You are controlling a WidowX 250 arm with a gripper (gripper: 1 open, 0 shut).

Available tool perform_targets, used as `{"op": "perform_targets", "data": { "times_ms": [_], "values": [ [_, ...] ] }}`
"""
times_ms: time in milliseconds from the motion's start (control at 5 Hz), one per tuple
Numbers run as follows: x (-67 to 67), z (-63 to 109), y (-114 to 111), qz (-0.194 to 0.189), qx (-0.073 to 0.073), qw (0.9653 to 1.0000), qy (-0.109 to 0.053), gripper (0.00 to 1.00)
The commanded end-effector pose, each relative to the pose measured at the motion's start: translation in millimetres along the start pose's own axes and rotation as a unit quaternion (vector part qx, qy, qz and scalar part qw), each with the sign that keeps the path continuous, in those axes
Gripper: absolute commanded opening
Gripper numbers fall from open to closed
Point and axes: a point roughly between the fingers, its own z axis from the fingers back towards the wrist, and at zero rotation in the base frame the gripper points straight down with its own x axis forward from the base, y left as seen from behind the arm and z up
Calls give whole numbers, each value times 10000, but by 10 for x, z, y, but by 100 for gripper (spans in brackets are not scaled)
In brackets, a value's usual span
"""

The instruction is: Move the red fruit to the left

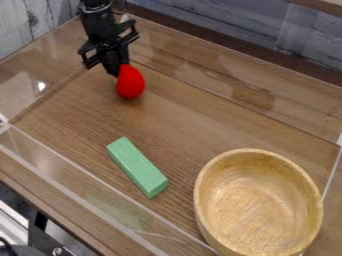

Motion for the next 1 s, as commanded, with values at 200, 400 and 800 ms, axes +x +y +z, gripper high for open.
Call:
{"op": "perform_targets", "data": {
  "times_ms": [200, 400, 800],
  "values": [
    [98, 255, -43, 87, -243, 9990, -370, 100],
    [116, 227, -37, 145, -208, 9989, -398, 0],
    [147, 172, -16, 232, -134, 9986, -458, 100]
  ]
}}
